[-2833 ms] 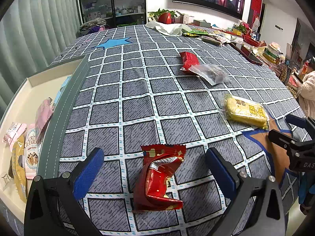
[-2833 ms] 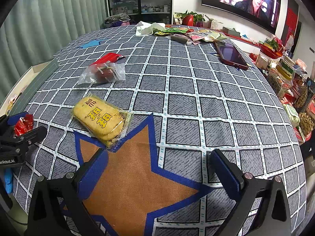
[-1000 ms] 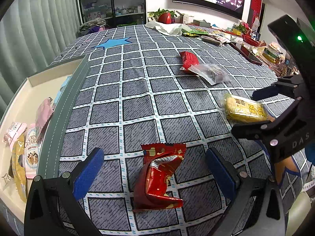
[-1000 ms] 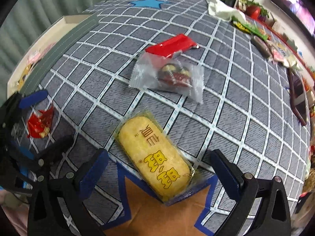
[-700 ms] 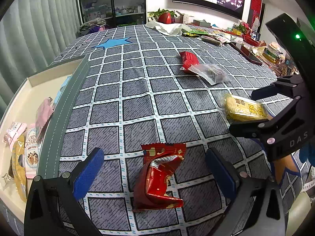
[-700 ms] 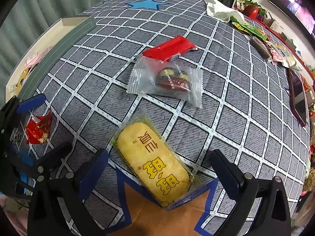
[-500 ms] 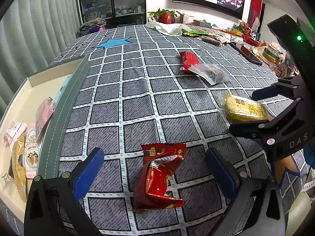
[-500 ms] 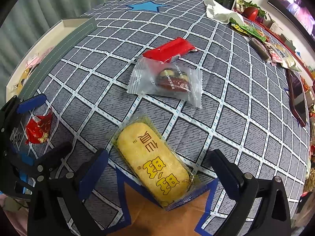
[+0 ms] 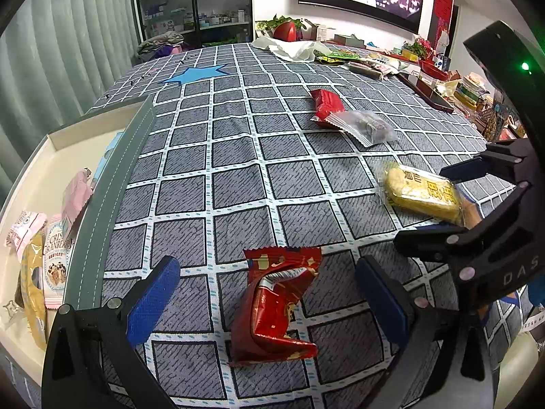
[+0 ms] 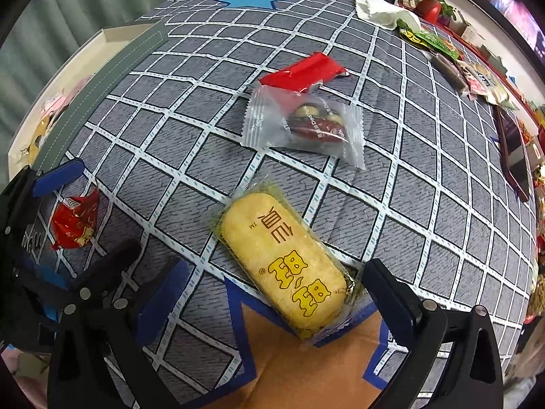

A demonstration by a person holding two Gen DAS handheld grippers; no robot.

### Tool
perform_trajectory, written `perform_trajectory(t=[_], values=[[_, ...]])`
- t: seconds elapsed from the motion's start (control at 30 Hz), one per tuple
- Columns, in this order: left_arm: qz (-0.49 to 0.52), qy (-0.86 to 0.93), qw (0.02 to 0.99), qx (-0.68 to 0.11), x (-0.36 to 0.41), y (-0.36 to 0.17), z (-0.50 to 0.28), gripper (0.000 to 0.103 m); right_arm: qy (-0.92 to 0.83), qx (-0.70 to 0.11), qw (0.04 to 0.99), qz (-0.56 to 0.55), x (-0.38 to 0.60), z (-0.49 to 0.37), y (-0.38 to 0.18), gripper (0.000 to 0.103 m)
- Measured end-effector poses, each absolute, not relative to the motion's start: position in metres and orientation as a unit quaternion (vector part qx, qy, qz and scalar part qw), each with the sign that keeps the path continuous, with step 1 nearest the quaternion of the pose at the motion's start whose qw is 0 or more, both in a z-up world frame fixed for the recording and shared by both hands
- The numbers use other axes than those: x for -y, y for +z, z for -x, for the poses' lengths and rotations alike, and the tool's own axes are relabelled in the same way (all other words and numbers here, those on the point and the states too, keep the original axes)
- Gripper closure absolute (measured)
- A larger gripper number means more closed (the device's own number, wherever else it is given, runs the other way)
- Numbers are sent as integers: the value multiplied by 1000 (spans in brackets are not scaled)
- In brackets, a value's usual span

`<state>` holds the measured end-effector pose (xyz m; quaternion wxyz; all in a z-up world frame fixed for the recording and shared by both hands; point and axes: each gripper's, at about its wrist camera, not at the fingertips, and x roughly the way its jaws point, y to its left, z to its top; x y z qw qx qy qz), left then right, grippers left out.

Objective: Organize snacks
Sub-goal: 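Move the right gripper to the yellow cake and grasp it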

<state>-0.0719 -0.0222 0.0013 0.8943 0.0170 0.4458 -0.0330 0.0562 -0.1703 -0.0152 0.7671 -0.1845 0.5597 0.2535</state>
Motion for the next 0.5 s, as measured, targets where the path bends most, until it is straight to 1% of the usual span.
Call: perform_trajectory(t=[0.5], values=[[-17,-33,894,-446,22,1,72,1,250,-543,783,172,177,-46,-14,0]])
